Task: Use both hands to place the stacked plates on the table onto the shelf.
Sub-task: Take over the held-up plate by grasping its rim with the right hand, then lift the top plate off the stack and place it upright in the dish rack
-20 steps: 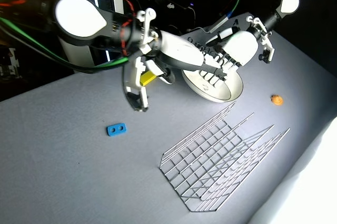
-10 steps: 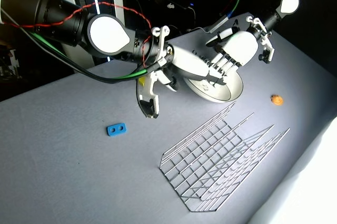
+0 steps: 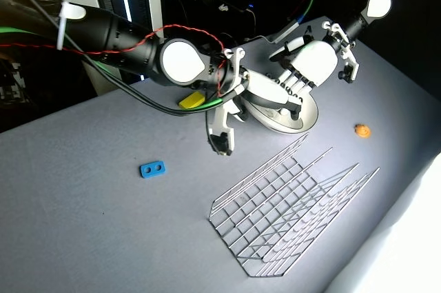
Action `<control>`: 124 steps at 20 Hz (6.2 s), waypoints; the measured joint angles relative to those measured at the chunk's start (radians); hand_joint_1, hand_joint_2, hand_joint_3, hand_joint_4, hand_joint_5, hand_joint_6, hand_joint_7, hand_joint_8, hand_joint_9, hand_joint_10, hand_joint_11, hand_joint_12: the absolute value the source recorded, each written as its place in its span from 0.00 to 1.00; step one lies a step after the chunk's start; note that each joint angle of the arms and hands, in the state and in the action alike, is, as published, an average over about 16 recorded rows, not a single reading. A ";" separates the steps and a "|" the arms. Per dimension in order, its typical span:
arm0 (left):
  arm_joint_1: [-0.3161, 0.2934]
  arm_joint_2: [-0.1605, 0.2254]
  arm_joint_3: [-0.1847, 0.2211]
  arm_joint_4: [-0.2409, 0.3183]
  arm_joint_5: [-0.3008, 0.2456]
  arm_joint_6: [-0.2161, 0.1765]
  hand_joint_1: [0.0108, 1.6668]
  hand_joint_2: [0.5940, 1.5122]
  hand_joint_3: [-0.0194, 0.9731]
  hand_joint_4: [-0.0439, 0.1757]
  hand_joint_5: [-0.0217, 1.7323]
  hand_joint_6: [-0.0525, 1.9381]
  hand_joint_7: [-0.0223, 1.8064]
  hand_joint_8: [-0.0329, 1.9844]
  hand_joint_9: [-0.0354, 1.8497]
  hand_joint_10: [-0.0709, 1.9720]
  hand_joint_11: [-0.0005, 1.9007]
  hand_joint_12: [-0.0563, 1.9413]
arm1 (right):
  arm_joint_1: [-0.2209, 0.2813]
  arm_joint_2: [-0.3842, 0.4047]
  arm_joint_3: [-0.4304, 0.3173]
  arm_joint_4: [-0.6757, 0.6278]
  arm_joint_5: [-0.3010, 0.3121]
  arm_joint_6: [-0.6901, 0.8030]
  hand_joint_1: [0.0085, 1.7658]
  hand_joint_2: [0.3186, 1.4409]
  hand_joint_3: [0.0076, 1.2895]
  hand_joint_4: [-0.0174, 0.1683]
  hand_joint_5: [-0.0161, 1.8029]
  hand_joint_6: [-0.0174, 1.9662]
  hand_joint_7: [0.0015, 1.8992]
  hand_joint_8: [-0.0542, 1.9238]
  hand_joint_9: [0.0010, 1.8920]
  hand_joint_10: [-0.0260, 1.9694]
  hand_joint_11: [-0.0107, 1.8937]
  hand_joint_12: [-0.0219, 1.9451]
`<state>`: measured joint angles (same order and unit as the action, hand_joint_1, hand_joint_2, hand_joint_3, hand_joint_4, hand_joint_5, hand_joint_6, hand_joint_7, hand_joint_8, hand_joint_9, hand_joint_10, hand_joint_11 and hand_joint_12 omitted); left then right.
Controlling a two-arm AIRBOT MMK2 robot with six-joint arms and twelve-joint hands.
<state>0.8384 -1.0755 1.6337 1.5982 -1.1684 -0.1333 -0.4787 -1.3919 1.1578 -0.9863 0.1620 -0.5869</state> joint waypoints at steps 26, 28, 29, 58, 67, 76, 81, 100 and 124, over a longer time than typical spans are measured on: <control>-0.242 0.036 0.264 0.033 -0.058 -0.084 0.01 0.62 0.02 0.22 0.02 0.03 0.02 0.01 0.03 0.04 0.01 0.03 | 0.095 0.056 -0.084 0.038 -0.019 -0.009 0.69 0.64 0.00 0.09 0.42 0.47 0.46 0.53 0.52 0.48 0.42 0.63; -0.256 0.040 0.282 0.046 -0.063 -0.090 0.01 0.62 0.02 0.22 0.02 0.03 0.02 0.01 0.03 0.04 0.01 0.03 | 0.115 0.078 -0.110 0.055 -0.033 -0.009 0.70 0.64 0.00 0.08 0.43 0.49 0.47 0.53 0.51 0.53 0.41 0.62; -0.263 0.042 0.290 0.052 -0.065 -0.093 0.01 0.62 0.02 0.22 0.02 0.03 0.02 0.01 0.03 0.04 0.01 0.03 | 0.126 0.090 -0.123 0.064 -0.040 -0.009 0.71 0.64 0.00 0.08 0.44 0.50 0.47 0.52 0.50 0.55 0.41 0.62; -0.283 0.087 0.181 0.125 -0.057 -0.092 0.01 0.63 0.02 0.22 0.02 0.03 0.02 0.01 0.03 0.04 0.01 0.03 | 0.431 0.317 -0.160 -0.128 -0.091 0.949 0.75 0.64 0.00 0.06 0.41 0.65 0.46 0.60 0.48 0.63 0.38 0.67; -0.182 0.085 0.108 0.071 -0.014 -0.045 0.01 0.63 0.02 0.22 0.02 0.03 0.02 0.01 0.03 0.04 0.01 0.03 | 0.450 0.321 -0.078 -0.046 -0.155 0.983 0.76 0.66 0.00 0.05 0.42 0.63 0.47 0.59 0.47 0.62 0.38 0.68; -0.116 0.072 0.085 0.041 0.031 -0.018 0.01 0.63 0.02 0.22 0.02 0.03 0.02 0.01 0.03 0.04 0.01 0.03 | 0.437 0.311 0.006 0.000 -0.158 0.980 0.76 0.67 0.00 0.05 0.43 0.62 0.48 0.57 0.47 0.61 0.38 0.68; -0.096 0.066 0.088 0.039 0.047 -0.012 0.01 0.63 0.02 0.22 0.02 0.03 0.02 0.01 0.03 0.04 0.01 0.03 | 0.419 0.296 0.050 0.027 -0.158 0.978 0.76 0.67 0.00 0.05 0.43 0.62 0.48 0.57 0.47 0.61 0.38 0.68; -0.073 0.062 0.099 0.036 0.055 -0.004 0.01 0.62 0.02 0.22 0.02 0.03 0.02 0.01 0.03 0.04 0.01 0.03 | 0.320 0.188 0.217 0.089 -0.175 0.983 0.76 0.68 0.00 0.05 0.43 0.62 0.48 0.57 0.45 0.64 0.36 0.71; -0.007 0.048 0.107 0.013 0.082 -0.009 0.01 0.63 0.02 0.22 0.02 0.03 0.02 0.01 0.01 0.02 0.01 0.03 | 0.222 0.169 0.243 0.102 -0.203 0.974 0.72 0.74 0.00 0.08 0.42 0.59 0.45 0.53 0.44 0.47 0.31 0.68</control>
<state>0.8313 -1.0278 1.7404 1.6112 -1.0860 -0.1427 -0.2568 -1.2233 1.4011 -0.8841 -0.0407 0.3874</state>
